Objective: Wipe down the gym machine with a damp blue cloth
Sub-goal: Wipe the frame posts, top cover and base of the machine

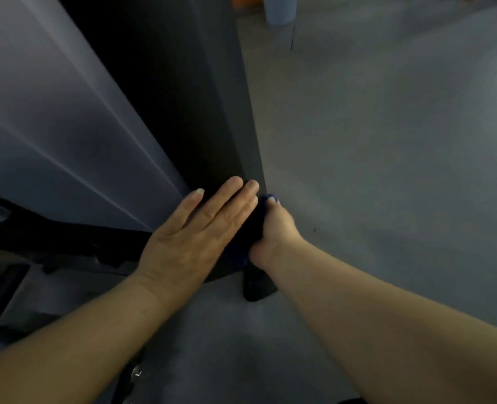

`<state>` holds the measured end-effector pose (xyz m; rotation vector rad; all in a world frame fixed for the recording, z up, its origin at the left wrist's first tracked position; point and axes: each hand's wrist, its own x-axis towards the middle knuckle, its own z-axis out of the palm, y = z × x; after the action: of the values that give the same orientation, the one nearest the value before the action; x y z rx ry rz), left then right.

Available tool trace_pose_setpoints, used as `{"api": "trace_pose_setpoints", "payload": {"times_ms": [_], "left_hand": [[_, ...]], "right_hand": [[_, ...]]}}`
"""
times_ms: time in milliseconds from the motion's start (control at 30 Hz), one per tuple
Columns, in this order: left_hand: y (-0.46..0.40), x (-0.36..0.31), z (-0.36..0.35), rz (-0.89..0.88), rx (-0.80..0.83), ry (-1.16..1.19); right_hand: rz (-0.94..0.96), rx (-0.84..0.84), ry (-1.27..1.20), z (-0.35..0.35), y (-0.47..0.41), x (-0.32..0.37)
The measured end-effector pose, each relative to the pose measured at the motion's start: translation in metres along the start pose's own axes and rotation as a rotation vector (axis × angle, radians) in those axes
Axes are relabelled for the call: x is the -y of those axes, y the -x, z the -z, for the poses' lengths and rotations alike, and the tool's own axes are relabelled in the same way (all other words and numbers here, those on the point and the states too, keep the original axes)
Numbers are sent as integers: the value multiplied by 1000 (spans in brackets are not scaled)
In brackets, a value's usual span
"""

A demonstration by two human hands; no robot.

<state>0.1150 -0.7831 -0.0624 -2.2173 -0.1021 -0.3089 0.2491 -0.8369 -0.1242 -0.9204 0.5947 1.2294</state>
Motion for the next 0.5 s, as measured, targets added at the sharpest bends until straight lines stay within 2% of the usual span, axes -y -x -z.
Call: {"api": "trace_pose_setpoints", "payload": {"times_ms": [100,167,267,367,500], "left_hand": [[3,7,-8,-90,90,-102],[1,5,-5,-92,109,-138],[5,3,-8,-90,62,-219],[1,5,-11,-83,19,-226],[1,9,-1,-125,-1,-193]], "right_hand": [[-68,40,-133,12,-7,4],[-65,-23,-149,17,-13,-7],[65,-78,-76,4,-29,-11],[161,48,-65,-17,-3,-6],[70,84,-72,2,-9,-6]]}}
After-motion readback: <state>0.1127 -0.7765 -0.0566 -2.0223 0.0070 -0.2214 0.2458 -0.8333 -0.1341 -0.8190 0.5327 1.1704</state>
